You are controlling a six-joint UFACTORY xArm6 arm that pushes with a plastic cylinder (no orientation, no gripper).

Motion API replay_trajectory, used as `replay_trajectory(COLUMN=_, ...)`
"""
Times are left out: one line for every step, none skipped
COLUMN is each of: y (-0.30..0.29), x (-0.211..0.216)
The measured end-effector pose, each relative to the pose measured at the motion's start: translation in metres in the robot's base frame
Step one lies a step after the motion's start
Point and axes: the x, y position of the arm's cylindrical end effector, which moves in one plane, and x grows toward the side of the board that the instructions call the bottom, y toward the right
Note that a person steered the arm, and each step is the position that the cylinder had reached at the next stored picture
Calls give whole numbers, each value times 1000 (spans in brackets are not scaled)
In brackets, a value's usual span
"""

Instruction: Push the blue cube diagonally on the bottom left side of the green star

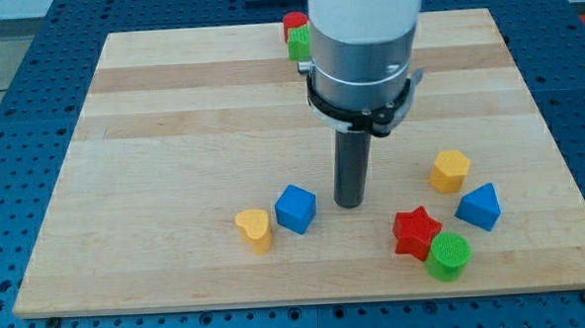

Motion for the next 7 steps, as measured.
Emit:
replay_trajectory(y=-28, x=28)
replay_trajectory(y=-69, x=14)
replay_trajectory(y=-110, x=-27)
replay_trajectory(y=-150, x=-75)
replay_trajectory(y=-189, x=-87)
replay_trajectory(y=-275, x=-81)
replay_trajectory(y=-274, x=-100)
